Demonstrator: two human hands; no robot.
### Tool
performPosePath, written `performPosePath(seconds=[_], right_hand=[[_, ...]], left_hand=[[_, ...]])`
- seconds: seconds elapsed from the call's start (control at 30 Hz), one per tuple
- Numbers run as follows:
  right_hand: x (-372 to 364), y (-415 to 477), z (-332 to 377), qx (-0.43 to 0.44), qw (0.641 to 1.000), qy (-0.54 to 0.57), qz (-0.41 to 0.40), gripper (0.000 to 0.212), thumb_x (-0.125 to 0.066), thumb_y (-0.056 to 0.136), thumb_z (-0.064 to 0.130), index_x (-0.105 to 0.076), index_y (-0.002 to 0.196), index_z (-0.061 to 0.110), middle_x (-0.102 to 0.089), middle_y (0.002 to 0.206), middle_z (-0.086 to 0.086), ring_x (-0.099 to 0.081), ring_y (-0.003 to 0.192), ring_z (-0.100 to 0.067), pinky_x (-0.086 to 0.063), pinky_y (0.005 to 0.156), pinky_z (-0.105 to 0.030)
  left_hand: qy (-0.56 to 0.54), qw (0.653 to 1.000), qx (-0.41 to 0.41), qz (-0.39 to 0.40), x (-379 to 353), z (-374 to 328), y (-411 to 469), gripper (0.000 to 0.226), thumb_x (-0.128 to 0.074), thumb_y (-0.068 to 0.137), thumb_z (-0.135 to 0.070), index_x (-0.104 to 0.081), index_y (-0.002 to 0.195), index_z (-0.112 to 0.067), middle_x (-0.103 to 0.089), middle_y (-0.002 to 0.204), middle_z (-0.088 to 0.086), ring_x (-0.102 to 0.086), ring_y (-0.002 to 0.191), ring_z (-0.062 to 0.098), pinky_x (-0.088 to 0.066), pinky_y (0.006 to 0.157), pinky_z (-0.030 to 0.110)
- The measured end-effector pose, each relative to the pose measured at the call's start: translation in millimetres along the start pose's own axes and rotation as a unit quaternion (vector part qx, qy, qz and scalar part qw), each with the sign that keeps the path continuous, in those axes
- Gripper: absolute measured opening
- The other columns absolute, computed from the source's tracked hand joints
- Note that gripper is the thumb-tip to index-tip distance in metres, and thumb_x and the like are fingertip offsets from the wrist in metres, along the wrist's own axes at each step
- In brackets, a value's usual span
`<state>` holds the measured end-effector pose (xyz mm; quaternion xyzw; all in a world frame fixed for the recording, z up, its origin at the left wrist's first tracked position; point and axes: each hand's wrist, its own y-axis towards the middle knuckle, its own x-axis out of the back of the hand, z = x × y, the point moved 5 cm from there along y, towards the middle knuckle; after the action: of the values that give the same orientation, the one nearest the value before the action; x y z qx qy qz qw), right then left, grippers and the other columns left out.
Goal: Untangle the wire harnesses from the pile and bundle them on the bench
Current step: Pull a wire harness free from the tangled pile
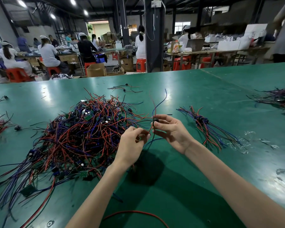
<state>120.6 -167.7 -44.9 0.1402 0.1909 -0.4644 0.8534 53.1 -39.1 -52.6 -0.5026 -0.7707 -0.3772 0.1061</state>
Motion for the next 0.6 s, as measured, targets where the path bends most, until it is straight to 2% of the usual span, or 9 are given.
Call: performPosePath(seconds=[0.1, 0.2, 0.27, 0.33, 0.47, 0.53, 0.6], right_hand=[[3, 1, 4, 0.026, 0.999, 0.03, -0.019, 0.026, -0.066, 0.066, -0.001, -0.063, 0.091, 0.005, -0.067, 0.075, -0.006, -0.066, 0.068, -0.018, -0.058, 0.07, -0.027], [7, 2, 9, 0.049, 0.998, 0.033, -0.033, 0.024, -0.065, 0.07, -0.004, -0.062, 0.091, 0.006, -0.069, 0.072, -0.004, -0.067, 0.064, -0.016, -0.057, 0.063, -0.025], [9, 2, 11, 0.06, 0.997, 0.018, -0.042, 0.023, -0.065, 0.072, -0.006, -0.062, 0.091, 0.006, -0.069, 0.07, -0.003, -0.067, 0.062, -0.014, -0.056, 0.06, -0.024], [10, 3, 11, 0.058, 0.997, -0.003, -0.049, 0.021, -0.063, 0.076, -0.01, -0.062, 0.091, 0.005, -0.067, 0.071, -0.004, -0.066, 0.06, -0.015, -0.056, 0.059, -0.023], [6, 2, -2, -0.008, 0.994, -0.104, -0.027, 0.019, -0.065, 0.076, -0.012, -0.061, 0.086, 0.004, -0.062, 0.074, -0.007, -0.062, 0.054, -0.013, -0.053, 0.055, -0.021], [5, 2, -9, -0.043, 0.989, -0.14, -0.012, 0.018, -0.066, 0.078, -0.009, -0.061, 0.086, 0.006, -0.061, 0.074, -0.005, -0.061, 0.056, -0.011, -0.052, 0.059, -0.02], [6, 2, -12, -0.075, 0.99, -0.119, -0.002, 0.01, -0.065, 0.082, -0.001, -0.061, 0.086, 0.007, -0.061, 0.075, -0.005, -0.06, 0.062, -0.012, -0.053, 0.062, -0.02]], left_hand=[[-0.023, 1.0, 0.002, -0.002, 2, -6, -1, 0.01, -0.066, 0.089, -0.016, -0.072, 0.086, -0.009, -0.062, 0.082, 0.005, -0.056, 0.072, 0.015, -0.045, 0.071, 0.028], [-0.105, 0.993, 0.035, 0.048, -3, -13, -4, 0.015, -0.062, 0.092, -0.015, -0.068, 0.079, -0.014, -0.067, 0.068, 0.002, -0.057, 0.064, 0.014, -0.048, 0.065, 0.032], [-0.154, 0.984, 0.056, 0.075, -8, -17, -7, 0.02, -0.059, 0.093, -0.012, -0.067, 0.075, -0.017, -0.062, 0.06, -0.007, -0.056, 0.059, 0.009, -0.045, 0.057, 0.024], [-0.21, 0.968, 0.09, 0.1, -14, -18, -9, 0.023, -0.054, 0.096, -0.011, -0.067, 0.077, -0.017, -0.063, 0.061, -0.008, -0.056, 0.057, 0.004, -0.047, 0.057, 0.017], [-0.337, 0.914, 0.195, 0.113, -24, -13, -14, 0.02, -0.047, 0.098, -0.009, -0.064, 0.088, -0.006, -0.065, 0.072, 0.006, -0.063, 0.057, 0.01, -0.056, 0.058, 0.023], [-0.378, 0.891, 0.227, 0.107, -26, -11, -17, 0.019, -0.047, 0.098, -0.007, -0.063, 0.088, -0.003, -0.063, 0.067, 0.005, -0.059, 0.051, 0.009, -0.052, 0.05, 0.02], [-0.372, 0.889, 0.242, 0.111, -26, -9, -18, 0.018, -0.048, 0.097, -0.007, -0.063, 0.087, -0.005, -0.061, 0.059, -0.001, -0.05, 0.043, 0.005, -0.041, 0.04, 0.015]])
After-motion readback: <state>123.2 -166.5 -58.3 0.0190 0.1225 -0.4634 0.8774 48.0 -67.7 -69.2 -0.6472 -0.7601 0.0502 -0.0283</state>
